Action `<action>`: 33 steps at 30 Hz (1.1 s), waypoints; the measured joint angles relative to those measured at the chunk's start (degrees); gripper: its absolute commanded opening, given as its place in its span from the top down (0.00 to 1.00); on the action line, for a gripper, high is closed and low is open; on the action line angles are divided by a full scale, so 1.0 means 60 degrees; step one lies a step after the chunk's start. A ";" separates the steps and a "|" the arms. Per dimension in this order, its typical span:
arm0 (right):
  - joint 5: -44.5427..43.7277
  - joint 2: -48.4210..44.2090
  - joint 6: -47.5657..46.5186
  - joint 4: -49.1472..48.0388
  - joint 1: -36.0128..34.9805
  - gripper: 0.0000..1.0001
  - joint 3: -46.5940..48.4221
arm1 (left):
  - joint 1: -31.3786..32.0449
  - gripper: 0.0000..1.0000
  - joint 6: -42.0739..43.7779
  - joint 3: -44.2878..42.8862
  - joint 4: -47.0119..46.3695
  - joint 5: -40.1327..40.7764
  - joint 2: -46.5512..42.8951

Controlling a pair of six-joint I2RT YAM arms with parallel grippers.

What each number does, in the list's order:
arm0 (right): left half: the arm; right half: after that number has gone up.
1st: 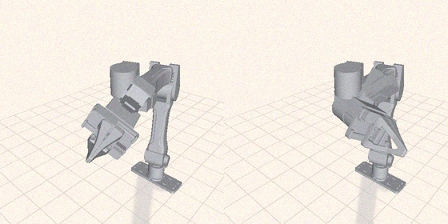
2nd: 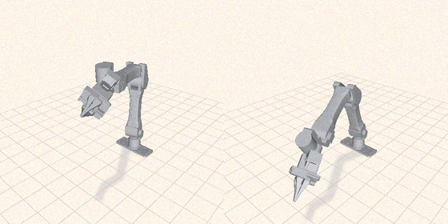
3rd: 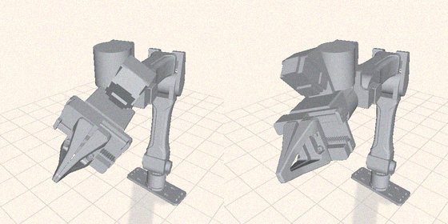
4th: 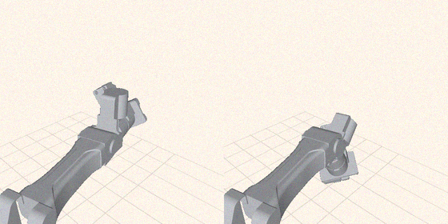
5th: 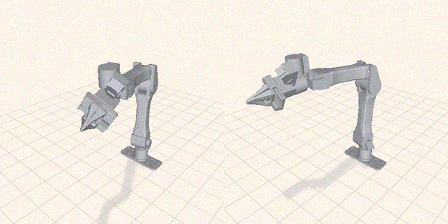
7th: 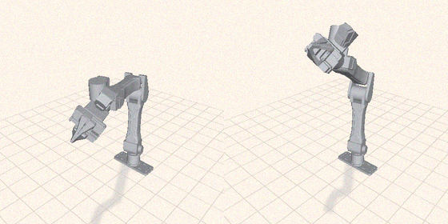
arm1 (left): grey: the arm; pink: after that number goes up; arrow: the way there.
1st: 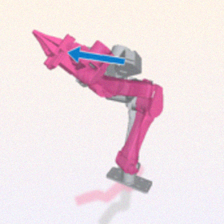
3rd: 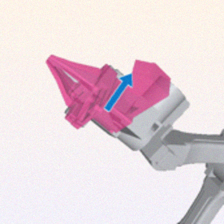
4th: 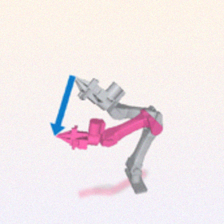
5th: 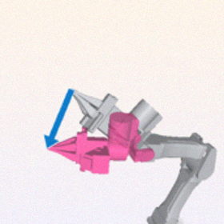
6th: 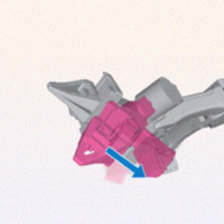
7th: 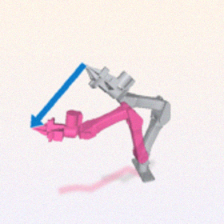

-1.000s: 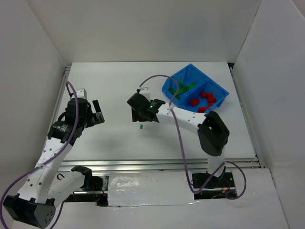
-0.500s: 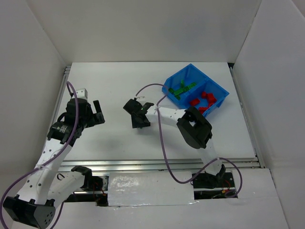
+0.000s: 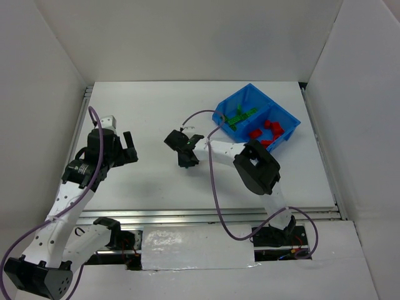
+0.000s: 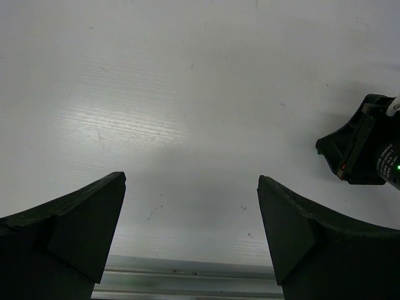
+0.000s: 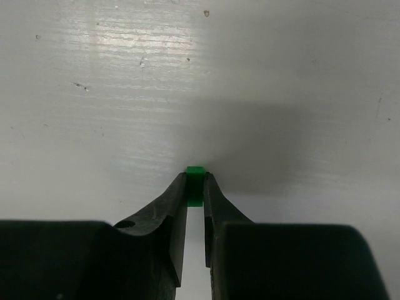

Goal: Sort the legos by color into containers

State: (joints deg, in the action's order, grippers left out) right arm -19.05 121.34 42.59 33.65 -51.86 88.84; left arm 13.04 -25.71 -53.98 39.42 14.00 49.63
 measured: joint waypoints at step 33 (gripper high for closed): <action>-0.1253 0.0546 -0.1832 0.2215 0.5628 0.14 0.6087 | -0.0025 0.00 0.0011 0.0000 -0.0004 -0.0051 0.0419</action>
State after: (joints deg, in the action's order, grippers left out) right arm -26.57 124.62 31.59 46.94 -18.09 125.36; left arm 12.88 -25.65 -53.98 39.40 13.69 52.14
